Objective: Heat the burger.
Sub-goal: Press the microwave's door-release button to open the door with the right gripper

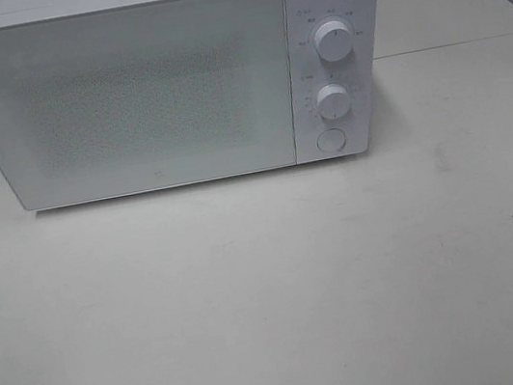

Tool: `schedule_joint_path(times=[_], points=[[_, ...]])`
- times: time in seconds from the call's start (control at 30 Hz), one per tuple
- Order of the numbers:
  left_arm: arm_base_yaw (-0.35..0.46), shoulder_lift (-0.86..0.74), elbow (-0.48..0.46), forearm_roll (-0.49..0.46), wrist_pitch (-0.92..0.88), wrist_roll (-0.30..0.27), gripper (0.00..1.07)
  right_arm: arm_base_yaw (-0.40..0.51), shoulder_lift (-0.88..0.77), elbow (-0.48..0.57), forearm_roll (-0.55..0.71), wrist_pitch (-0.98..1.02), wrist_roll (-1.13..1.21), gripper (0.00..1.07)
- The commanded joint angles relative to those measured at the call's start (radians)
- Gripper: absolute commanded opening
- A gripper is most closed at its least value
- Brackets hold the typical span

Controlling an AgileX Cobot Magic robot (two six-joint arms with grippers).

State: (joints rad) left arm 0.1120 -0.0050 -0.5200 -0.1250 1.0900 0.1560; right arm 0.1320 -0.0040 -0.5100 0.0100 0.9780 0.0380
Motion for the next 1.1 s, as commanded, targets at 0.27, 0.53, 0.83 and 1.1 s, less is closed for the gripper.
schedule_joint_path(times=[0.27, 0.53, 0.83, 1.1], points=[[0.000, -0.019, 0.001, -0.003, -0.017, -0.005, 0.98, -0.004, -0.028, 0.013, -0.010, 0.018, -0.008, 0.75], [0.000, -0.019, 0.001, -0.003, -0.017, -0.005, 0.98, -0.004, -0.027, 0.010, -0.002, 0.015, -0.007, 0.75], [0.000, -0.019, 0.001, -0.003, -0.017, -0.005, 0.98, -0.004, 0.088, -0.010, -0.001, -0.146, 0.000, 0.75], [0.000, -0.019, 0.001, -0.003, -0.017, -0.005, 0.98, -0.004, 0.245, 0.029, -0.001, -0.403, 0.000, 0.75]])
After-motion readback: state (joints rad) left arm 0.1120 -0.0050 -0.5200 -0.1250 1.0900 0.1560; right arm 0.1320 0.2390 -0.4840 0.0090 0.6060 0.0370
